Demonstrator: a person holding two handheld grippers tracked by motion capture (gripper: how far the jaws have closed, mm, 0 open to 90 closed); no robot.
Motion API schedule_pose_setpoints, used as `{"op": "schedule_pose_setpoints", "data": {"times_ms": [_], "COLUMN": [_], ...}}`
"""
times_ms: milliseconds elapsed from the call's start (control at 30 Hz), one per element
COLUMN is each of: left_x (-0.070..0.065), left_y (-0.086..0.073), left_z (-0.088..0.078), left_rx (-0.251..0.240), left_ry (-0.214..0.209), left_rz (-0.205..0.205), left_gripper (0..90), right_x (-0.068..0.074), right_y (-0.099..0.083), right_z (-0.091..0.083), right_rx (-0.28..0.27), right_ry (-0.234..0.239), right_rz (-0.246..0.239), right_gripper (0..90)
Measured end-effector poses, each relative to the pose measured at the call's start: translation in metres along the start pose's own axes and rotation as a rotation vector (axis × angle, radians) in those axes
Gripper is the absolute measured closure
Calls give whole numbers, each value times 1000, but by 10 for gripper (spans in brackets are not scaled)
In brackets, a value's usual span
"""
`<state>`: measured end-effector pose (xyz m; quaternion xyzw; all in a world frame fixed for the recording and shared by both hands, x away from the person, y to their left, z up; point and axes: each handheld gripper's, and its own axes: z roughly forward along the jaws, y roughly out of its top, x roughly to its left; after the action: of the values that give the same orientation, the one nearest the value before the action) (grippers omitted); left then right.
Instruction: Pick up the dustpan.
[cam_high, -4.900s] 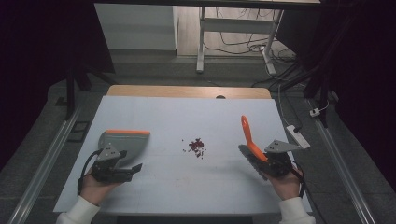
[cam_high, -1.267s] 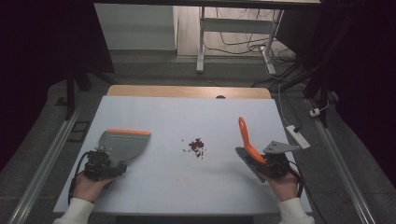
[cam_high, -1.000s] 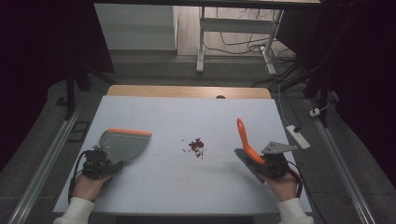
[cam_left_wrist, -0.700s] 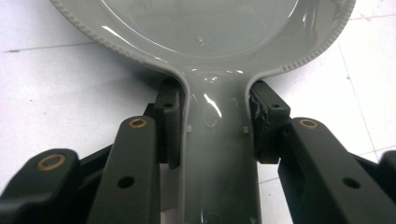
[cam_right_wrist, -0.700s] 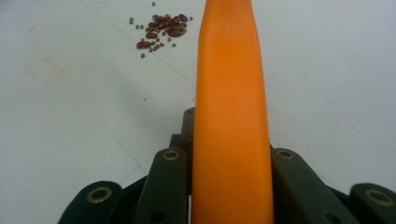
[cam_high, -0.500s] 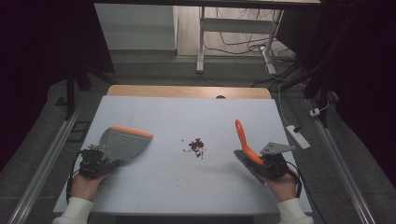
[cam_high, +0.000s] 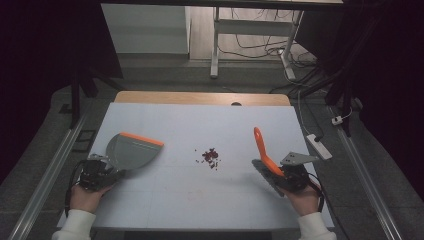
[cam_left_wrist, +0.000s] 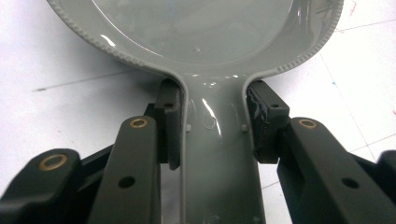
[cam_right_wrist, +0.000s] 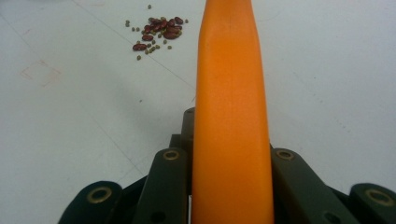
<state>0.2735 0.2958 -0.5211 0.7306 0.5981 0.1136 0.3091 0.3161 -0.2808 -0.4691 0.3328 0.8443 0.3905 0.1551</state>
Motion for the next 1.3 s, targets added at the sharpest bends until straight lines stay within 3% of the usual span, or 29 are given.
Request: {"op": "schedule_pose_setpoints", "data": {"times_ms": [167,233,333,433,667,1000,1300], "left_x": [4,7,7,7,3,-1,-9], "left_y": [0,2,5,9,11,13,13], "left_z": [-4,-6,-6,-5,-8,-21,-26], "left_rx": [-39,-73,-88,-114,-141,-175,-179], "left_ry": [-28,-60,-70,-108,-141,-220,-245], "left_rz": [42,76,94,122,177,255,318], "left_gripper": [619,619,619,619,618,618,618], "right_x": [-1,-2,-2,-2,-3,-3,-3], "right_y": [0,1,2,3,2,2,1], "right_z": [-2,-3,-5,-7,-11,-11,-11], "right_rx": [-10,-26,-43,-52,-79,-82,-77], "right_ry": [-6,5,0,-7,-19,-15,-17], "right_rz": [5,24,34,35,54,39,37], "right_gripper": [765,765,766,766,766,766,766]}}
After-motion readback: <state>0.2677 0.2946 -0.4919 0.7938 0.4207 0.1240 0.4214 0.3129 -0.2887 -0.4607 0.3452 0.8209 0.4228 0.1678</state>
